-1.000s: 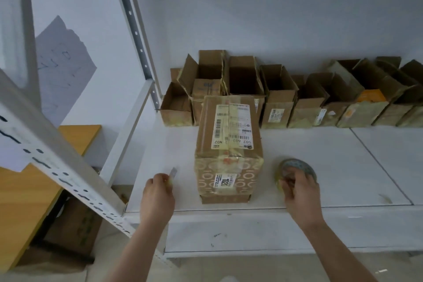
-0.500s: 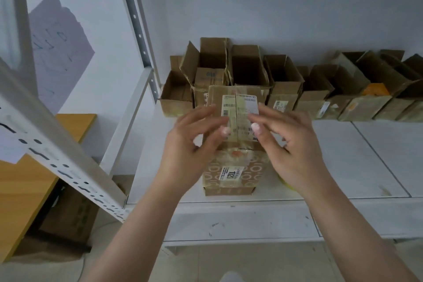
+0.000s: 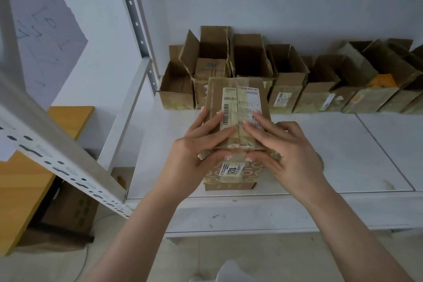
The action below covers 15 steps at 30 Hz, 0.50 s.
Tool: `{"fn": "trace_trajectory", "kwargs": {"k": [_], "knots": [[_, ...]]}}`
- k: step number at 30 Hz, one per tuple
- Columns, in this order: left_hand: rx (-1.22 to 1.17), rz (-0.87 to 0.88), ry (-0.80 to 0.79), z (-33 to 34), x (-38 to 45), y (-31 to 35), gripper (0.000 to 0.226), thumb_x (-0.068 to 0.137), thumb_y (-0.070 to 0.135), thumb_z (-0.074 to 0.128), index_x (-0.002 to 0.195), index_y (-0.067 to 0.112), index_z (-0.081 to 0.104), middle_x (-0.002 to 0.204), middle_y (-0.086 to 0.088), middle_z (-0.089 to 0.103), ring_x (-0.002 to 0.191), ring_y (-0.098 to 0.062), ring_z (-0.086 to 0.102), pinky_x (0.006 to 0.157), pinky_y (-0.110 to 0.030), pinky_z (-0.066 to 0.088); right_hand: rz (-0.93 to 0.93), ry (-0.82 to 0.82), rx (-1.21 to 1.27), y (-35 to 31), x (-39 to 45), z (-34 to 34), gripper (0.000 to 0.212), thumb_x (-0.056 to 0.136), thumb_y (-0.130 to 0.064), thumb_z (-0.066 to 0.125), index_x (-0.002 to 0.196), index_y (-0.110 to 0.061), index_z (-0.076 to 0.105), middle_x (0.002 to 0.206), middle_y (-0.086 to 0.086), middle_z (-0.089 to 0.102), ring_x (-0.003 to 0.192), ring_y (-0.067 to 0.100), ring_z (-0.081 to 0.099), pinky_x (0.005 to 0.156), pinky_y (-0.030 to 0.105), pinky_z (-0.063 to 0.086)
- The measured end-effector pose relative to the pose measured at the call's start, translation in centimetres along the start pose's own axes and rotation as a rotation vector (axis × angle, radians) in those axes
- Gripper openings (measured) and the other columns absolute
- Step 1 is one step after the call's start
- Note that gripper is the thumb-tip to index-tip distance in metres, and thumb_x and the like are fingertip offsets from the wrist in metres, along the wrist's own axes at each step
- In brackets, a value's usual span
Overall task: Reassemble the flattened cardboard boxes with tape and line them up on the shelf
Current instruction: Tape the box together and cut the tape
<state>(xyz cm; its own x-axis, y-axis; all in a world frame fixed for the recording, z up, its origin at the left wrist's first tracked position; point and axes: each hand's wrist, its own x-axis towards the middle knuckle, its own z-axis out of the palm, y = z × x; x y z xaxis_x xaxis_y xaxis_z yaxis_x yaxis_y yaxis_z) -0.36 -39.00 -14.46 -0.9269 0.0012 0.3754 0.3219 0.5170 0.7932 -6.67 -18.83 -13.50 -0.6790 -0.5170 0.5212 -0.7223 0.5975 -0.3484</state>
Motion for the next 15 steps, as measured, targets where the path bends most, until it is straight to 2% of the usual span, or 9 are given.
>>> {"fn": "trace_trajectory", "kwargs": {"k": [6, 8, 9, 10, 12, 15], "knots": [[0.039, 0.11, 0.123, 1.1, -0.6, -0.9, 0.045, 0.087, 0.012, 0.065, 0.131, 0.006, 0.056, 0.145, -0.011, 0.048, 0.147, -0.024, 0.025, 0.118, -0.036, 0.031, 0.021, 0.068, 0.005, -0.6, -0.5, 1.0, 0.053, 0.084, -0.042, 0.057, 0.13, -0.016, 0.061, 0.136, 0.005, 0.058, 0.097, 0.037, 0.059, 0.074, 0.048, 0.057], [0.002, 0.104, 0.091, 0.8, -0.7, -1.2, 0.052, 0.086, 0.02, 0.068, 0.134, 0.005, 0.054, 0.147, -0.01, 0.046, 0.148, -0.022, 0.025, 0.116, -0.041, 0.034, 0.036, 0.06, 0.009, -0.7, -0.6, 0.9, 0.054, 0.085, -0.044, 0.054, 0.13, -0.017, 0.061, 0.137, 0.004, 0.057, 0.099, 0.037, 0.059, 0.074, 0.048, 0.057], [-0.06, 0.09, 0.049, 0.4, -0.8, -1.4, 0.059, 0.086, 0.03, 0.068, 0.137, 0.005, 0.051, 0.15, -0.01, 0.044, 0.148, -0.021, 0.024, 0.115, -0.044, 0.035, 0.048, 0.054, 0.016, -0.7, -0.6, 0.8, 0.054, 0.085, -0.045, 0.053, 0.13, -0.017, 0.061, 0.138, 0.003, 0.056, 0.101, 0.036, 0.058, 0.074, 0.048, 0.057], [-0.139, 0.079, 0.019, 0.1, -0.9, -1.7, 0.066, 0.087, 0.043, 0.063, 0.14, 0.006, 0.048, 0.153, -0.009, 0.04, 0.149, -0.021, 0.022, 0.115, -0.046, 0.035, 0.061, 0.052, 0.025, -0.6, -0.7, 0.6, 0.054, 0.084, -0.045, 0.054, 0.13, -0.018, 0.061, 0.139, 0.001, 0.055, 0.102, 0.035, 0.058, 0.073, 0.047, 0.058], [-0.277, 0.058, 0.05, -0.2, -1.3, -2.4, 0.07, 0.094, 0.058, 0.042, 0.143, 0.007, 0.043, 0.157, -0.006, 0.033, 0.15, -0.021, 0.019, 0.116, -0.048, 0.032, 0.086, 0.057, 0.045, -0.6, -0.8, 0.4, 0.054, 0.083, -0.045, 0.056, 0.131, -0.02, 0.062, 0.14, -0.002, 0.054, 0.104, 0.032, 0.057, 0.073, 0.043, 0.057], [-0.347, 0.007, 0.162, 1.0, -1.2, -3.2, 0.068, 0.099, 0.056, 0.022, 0.145, 0.01, 0.037, 0.158, 0.0, 0.031, 0.15, -0.019, 0.017, 0.118, -0.053, 0.027, 0.101, 0.049, 0.07, -0.7, -0.8, 0.6, 0.057, 0.082, -0.048, 0.054, 0.132, -0.021, 0.06, 0.141, -0.005, 0.052, 0.107, 0.03, 0.054, 0.077, 0.035, 0.052]]}}
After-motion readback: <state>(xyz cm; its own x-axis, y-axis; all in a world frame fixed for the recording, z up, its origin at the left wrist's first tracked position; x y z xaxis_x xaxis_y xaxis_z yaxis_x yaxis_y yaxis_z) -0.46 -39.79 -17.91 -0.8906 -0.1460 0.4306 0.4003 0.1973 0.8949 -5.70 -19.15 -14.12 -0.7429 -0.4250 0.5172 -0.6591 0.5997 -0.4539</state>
